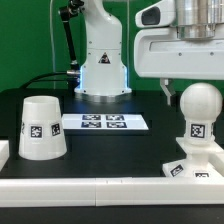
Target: Assemble lamp
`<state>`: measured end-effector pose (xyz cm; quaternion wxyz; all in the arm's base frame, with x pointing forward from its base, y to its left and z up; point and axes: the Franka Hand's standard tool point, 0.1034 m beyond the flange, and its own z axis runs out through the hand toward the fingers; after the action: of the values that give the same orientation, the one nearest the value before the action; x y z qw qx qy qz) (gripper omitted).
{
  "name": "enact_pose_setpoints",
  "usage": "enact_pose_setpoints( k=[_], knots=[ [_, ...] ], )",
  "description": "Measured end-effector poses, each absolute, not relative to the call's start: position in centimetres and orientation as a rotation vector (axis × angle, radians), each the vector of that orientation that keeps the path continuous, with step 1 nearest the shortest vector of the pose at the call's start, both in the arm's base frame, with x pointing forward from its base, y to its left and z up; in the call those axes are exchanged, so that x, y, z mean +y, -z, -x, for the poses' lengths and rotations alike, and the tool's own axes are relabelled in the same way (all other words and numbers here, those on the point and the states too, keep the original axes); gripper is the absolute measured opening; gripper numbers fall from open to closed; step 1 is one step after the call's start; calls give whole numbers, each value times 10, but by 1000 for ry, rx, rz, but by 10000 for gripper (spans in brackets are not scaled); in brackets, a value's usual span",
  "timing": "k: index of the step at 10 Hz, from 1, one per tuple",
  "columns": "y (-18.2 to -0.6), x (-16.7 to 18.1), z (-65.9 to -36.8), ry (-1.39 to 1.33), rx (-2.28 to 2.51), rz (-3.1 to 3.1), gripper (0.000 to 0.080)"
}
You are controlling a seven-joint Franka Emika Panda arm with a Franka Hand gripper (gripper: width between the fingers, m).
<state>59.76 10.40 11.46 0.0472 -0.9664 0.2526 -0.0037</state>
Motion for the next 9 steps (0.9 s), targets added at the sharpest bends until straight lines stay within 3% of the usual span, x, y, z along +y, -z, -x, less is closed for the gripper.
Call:
enact_pose_setpoints(
  k=[4, 9],
  knots=[
    [-112, 100, -602, 70, 43, 3048, 699],
    [-114, 101, -602, 81, -533, 3014, 699]
  ],
)
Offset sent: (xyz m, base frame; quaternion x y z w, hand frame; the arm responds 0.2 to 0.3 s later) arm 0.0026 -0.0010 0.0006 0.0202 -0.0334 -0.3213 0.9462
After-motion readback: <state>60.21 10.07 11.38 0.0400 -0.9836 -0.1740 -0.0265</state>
